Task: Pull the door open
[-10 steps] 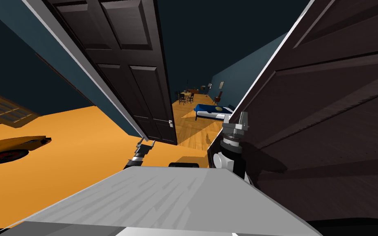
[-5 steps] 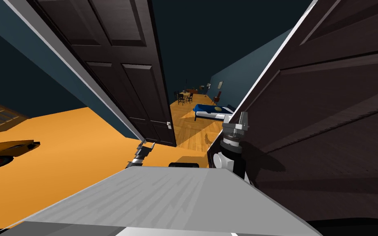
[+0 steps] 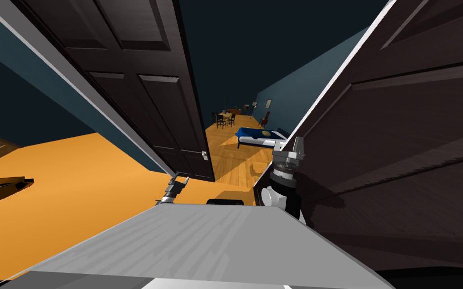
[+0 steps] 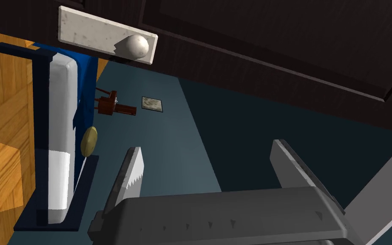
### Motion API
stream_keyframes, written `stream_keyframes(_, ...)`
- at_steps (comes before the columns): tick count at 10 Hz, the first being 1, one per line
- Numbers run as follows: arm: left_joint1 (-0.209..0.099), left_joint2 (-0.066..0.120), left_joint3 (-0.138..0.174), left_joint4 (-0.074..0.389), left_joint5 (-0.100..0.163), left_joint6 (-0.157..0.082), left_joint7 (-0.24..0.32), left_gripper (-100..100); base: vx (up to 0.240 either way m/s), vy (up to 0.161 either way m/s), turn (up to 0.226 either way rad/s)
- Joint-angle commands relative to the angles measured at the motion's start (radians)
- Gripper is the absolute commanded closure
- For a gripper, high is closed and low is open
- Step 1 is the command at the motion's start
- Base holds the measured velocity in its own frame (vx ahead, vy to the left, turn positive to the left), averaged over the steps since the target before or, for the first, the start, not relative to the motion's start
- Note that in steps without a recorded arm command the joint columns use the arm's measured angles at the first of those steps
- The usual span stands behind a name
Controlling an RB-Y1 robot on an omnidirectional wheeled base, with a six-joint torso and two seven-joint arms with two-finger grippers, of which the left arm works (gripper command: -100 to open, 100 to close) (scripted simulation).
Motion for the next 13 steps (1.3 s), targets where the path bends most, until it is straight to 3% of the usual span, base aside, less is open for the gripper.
stream_keyframes(1,-0.004,-0.003,0.006,0.024,-0.014,-0.008,-0.050,-100,0.115,-0.017,-0.035)
stream_keyframes(8,-0.017,-0.002,0.031,0.111,-0.061,-0.039,-0.219,-100,0.102,0.005,-0.034)
stream_keyframes(13,-0.023,-0.002,0.043,0.153,-0.084,-0.054,-0.302,-100,0.080,0.003,-0.023)
